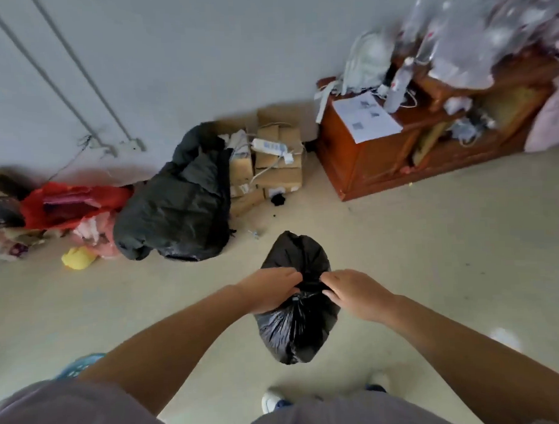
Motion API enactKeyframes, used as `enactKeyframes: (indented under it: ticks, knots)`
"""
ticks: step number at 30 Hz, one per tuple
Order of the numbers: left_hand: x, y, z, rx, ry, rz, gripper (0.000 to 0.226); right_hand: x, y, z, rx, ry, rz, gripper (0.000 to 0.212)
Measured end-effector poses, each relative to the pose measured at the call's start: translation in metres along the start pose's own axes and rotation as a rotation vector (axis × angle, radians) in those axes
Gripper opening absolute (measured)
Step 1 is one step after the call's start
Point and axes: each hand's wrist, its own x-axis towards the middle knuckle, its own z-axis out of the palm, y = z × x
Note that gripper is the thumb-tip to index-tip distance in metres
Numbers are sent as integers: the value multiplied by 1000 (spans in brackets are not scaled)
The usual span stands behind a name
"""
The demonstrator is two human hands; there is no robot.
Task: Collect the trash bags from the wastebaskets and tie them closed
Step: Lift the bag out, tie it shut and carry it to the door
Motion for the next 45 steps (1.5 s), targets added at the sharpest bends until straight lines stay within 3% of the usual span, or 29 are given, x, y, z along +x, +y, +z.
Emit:
enactKeyframes:
  ticks: [8, 21, 32, 37, 45]
  knots:
    - [161, 162, -31, 223, -43, 373, 26, -176, 116, -4, 176, 131, 413, 30]
    - [361, 441, -53, 301, -123, 636, 25, -411, 312, -22, 290, 129, 810, 18]
    - [564, 581, -85, 351, -197, 806, 24, -498, 500, -47, 378, 154, 1062, 18]
    - [673, 626, -131, 362, -256, 859, 25, -514, 605, -85, 412, 185, 1117, 18]
    - [847, 713, -204, 399, -203, 902, 25, -551, 784, -150, 432, 252, 1164, 20]
